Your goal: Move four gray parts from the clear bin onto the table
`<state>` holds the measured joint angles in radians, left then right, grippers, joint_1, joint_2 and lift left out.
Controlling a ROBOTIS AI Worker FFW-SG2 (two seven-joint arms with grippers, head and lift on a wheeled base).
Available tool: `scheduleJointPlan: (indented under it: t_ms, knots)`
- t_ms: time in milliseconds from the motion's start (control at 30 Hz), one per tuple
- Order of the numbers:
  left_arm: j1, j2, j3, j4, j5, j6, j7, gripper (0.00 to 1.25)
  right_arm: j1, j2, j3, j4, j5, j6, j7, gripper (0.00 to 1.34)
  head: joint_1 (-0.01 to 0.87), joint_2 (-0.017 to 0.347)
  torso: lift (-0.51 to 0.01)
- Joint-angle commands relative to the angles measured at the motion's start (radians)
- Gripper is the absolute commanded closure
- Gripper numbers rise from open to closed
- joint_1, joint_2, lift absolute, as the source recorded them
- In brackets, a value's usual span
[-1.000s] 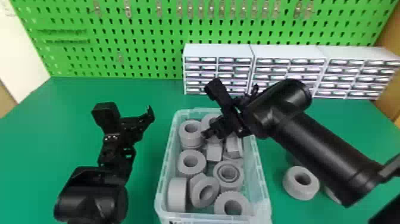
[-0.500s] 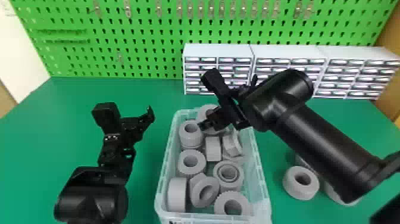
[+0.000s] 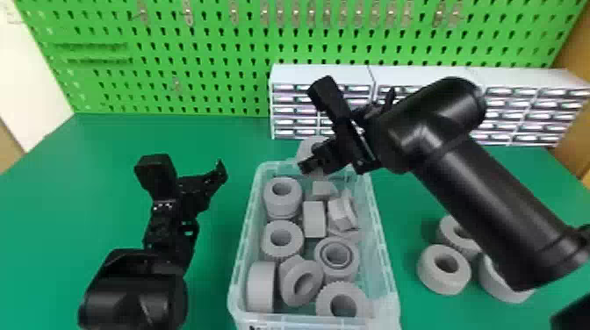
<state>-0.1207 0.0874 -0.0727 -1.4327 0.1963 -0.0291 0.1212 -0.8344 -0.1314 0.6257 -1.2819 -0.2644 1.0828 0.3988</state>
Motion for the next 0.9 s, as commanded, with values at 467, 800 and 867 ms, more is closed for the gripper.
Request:
scheduleJointPlan:
  t_ms: [467, 800, 867]
  knots:
    - [0.007, 0.0, 0.002, 0.0, 0.002, -0.003, 0.0, 0.1, 0.057, -0.022, -0.248, -0.146, 0.045, 0.198, 0.0, 1.11, 0.693, 0.072, -0.052]
    - [0.007, 0.0, 0.007, -0.002, 0.002, -0.003, 0.0, 0.1, 0.078, -0.033, -0.316, -0.188, 0.1, 0.244, 0.0, 1.11, 0.693, 0.072, -0.052]
    - [0.007, 0.0, 0.007, -0.002, 0.003, -0.003, 0.0, 0.1, 0.087, -0.036, -0.327, -0.2, 0.109, 0.247, 0.0, 1.11, 0.693, 0.072, -0.052]
